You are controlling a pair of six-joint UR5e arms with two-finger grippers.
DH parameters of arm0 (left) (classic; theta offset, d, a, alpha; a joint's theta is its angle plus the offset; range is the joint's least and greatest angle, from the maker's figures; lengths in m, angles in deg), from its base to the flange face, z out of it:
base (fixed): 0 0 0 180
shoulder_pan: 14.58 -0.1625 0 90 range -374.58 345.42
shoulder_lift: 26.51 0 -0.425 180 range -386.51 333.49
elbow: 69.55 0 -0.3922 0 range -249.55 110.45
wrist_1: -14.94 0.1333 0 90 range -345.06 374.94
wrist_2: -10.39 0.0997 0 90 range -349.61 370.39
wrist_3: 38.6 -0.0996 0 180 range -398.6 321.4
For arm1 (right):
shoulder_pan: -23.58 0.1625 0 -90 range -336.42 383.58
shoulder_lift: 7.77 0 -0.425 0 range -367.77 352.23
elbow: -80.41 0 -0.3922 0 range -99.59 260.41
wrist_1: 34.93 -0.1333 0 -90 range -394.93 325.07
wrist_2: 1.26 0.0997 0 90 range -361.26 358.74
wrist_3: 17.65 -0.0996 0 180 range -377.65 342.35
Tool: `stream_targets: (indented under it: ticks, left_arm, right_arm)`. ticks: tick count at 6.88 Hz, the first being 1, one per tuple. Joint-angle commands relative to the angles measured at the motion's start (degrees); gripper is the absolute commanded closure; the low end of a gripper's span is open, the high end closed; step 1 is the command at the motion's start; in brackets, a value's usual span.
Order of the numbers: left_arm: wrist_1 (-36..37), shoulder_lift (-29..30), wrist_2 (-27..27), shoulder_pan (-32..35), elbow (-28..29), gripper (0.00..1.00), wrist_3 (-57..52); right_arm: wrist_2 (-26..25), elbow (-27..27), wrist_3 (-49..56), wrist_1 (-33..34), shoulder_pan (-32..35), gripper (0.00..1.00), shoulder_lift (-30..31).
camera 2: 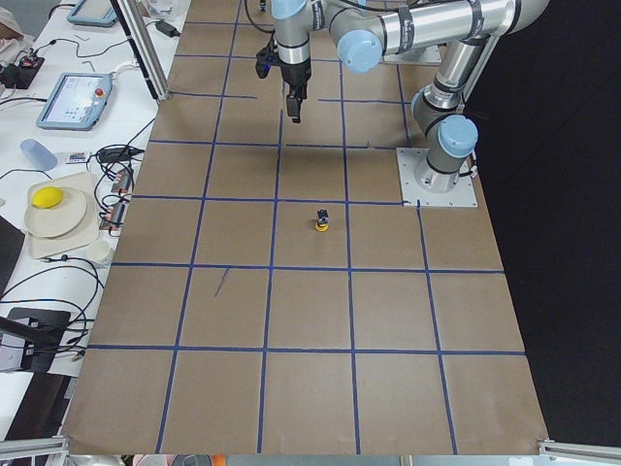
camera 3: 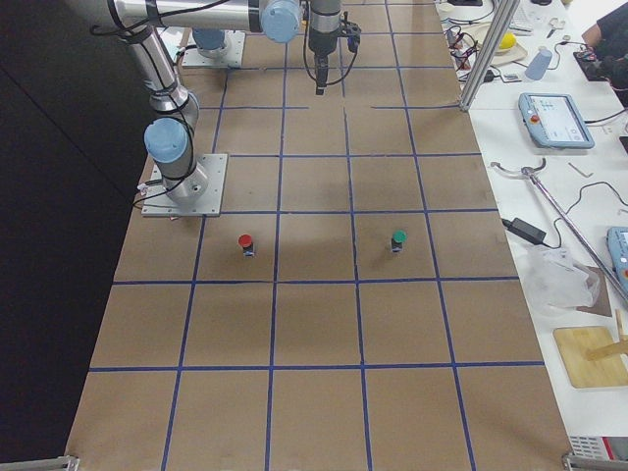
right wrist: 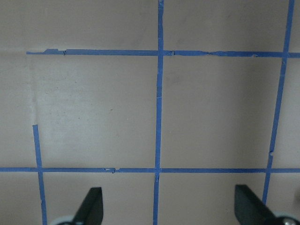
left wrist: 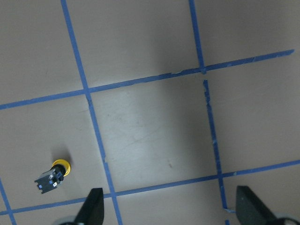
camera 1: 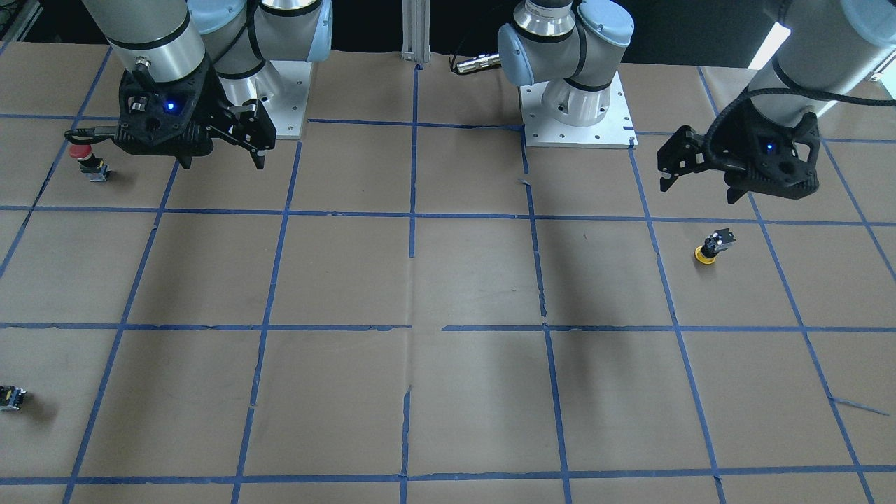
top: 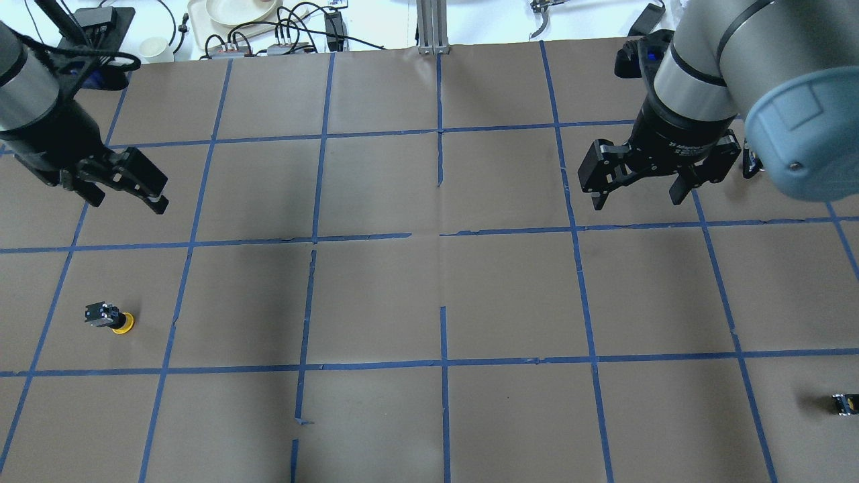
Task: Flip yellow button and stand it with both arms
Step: 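Move the left gripper down toward the yellow button lying on its side, then lower the left gripper and grasp the yellow button by its base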
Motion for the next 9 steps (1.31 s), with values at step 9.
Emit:
stream_targets:
  ticks: [9]
  left_arm:
    - [30.37, 10.42, 1.82, -18.58, -20.67, 0.03, 3.12]
  right_arm:
    - [-1.83, -0.87, 0.0, -0.01, 0.0, 0.0, 0.09]
